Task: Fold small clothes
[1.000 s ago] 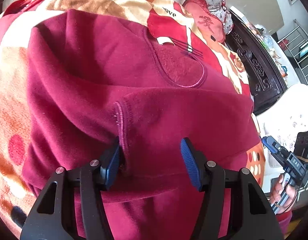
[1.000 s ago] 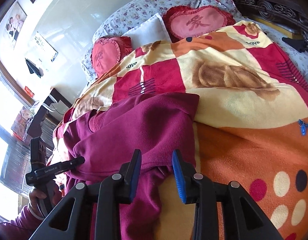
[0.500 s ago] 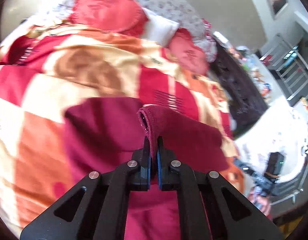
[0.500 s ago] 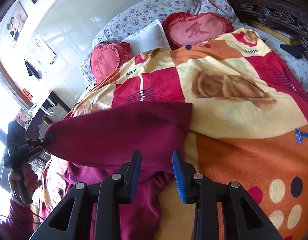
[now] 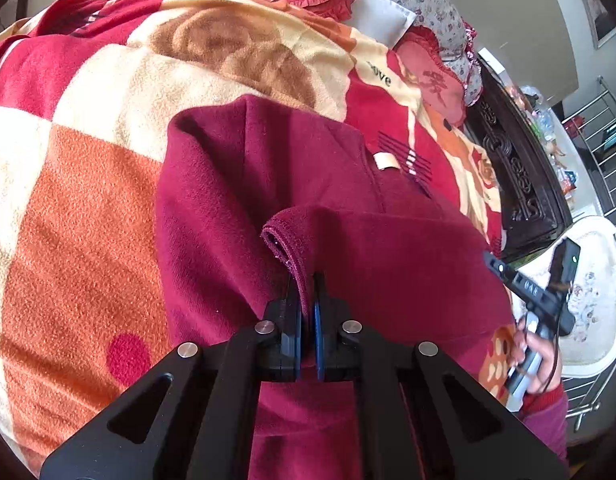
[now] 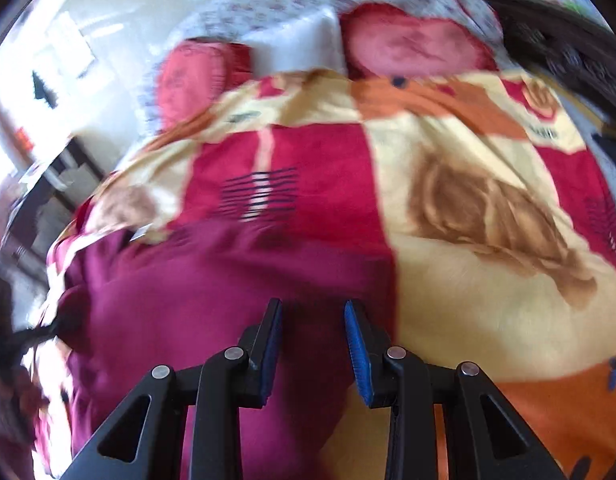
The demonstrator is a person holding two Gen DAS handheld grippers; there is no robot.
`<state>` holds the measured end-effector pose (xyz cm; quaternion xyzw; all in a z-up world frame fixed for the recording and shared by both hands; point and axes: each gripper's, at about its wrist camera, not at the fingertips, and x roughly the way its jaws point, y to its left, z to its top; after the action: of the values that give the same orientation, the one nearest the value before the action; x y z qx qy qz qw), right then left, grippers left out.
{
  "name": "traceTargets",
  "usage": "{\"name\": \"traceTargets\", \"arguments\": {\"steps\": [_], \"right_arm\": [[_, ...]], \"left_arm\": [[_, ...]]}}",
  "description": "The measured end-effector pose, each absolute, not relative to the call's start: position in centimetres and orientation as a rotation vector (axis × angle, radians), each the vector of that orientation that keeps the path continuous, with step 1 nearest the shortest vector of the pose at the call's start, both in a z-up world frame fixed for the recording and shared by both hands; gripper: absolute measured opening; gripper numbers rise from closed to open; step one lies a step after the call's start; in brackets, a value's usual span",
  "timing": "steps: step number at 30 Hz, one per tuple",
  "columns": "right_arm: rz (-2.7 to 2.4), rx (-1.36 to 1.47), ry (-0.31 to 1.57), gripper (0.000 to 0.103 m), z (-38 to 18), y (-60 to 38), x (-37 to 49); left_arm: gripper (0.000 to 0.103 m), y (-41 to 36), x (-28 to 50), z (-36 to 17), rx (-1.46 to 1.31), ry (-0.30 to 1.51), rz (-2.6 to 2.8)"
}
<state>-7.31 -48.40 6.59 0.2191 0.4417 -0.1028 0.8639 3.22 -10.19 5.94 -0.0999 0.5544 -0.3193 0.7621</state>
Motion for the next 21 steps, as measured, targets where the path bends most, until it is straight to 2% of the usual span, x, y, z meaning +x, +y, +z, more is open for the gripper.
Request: {"name": "traceTargets", "arguments": {"steps": [3,8,10,13,16,18,19,20,21], "right_arm": [[-0.189,0.579,0.892,0.030,6.6,-50.0,-7.8],[-0.130,0.422,0.830,0.030,11.0,-46.1,-11.3],[-0.110,0.358,0.854,0.030,10.9,-44.3,-12.6],[-0.202,0.188,0.993,0.030,7.8,-42.5,-13.9],[-0.201,0.326,0.980,0.030,6.1,-44.0,-15.7],[-0.215,0.331,0.971,0.030,7.1,-44.1,-16.4],[-0.236,0.313,0.953,0.030,7.9,-44.0,-16.8],[-0.245,0.309,0.927,0.030,9.0,-43.9,-17.2],[-0.233,0.319,0.904,0.030,9.7,-43.9,-17.4]], "left_arm": [[0.003,-10.2,2.9,6.1,-0.196,1.193,-0.697],[0.003,-10.6,2.9,5.9,-0.175,1.182,-0.703],[0.003,-10.6,2.8,5.7,-0.174,1.176,-0.700],[0.005,-10.6,2.4,5.6,-0.165,1.166,-0.701],[0.015,-10.4,1.4,6.3,-0.110,1.158,-0.669],[0.035,-10.2,0.9,6.7,-0.086,1.149,-0.659],[0.051,-9.9,0.3,7.2,-0.081,1.131,-0.656],[0.057,-9.6,0.0,7.5,-0.082,1.115,-0.651],[0.057,-9.4,-0.3,7.7,-0.077,1.101,-0.645]]}}
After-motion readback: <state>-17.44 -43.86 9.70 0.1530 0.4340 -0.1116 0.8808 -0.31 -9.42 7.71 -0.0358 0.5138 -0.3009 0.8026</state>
